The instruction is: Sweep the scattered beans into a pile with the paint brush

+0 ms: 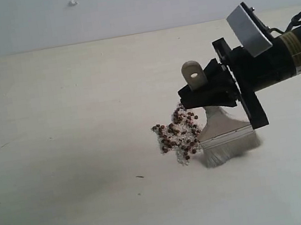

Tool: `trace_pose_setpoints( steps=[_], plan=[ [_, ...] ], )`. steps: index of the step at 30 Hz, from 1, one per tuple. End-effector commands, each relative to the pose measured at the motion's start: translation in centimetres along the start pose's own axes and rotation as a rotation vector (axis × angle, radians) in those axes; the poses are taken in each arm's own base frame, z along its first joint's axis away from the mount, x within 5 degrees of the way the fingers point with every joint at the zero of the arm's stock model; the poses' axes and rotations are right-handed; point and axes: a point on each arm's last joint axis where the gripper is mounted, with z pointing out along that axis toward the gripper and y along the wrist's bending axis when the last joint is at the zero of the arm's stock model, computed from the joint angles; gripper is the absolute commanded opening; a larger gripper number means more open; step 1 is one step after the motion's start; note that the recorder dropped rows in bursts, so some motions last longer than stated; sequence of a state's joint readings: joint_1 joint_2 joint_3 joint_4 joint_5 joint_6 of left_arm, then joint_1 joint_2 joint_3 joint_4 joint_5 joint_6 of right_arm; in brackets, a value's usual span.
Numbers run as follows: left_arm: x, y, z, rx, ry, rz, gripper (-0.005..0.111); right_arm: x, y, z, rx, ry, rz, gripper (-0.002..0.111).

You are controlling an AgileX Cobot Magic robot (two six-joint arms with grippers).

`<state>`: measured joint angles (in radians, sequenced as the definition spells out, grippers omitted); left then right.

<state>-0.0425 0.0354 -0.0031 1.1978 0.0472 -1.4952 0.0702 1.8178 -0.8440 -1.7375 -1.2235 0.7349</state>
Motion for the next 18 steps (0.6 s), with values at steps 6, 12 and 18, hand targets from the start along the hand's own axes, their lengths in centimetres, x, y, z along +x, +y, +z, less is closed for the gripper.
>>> trace_pose_setpoints(
  steps=[6,12,18],
  plan=[
    [0.1,0.1,0.0,-0.004,-0.001,-0.002,0.0,-2.1,0.6,-0.9,0.027,-0.004,0.091,0.0],
    [0.1,0.1,0.0,-0.004,-0.001,-0.002,0.0,-2.3,1.1,0.5,-0.025,0.0,0.089,0.0],
    [0.1,0.1,0.0,-0.004,-0.001,-0.002,0.0,-2.5,2.0,2.9,-0.107,0.001,0.048,0.0]
  ],
)
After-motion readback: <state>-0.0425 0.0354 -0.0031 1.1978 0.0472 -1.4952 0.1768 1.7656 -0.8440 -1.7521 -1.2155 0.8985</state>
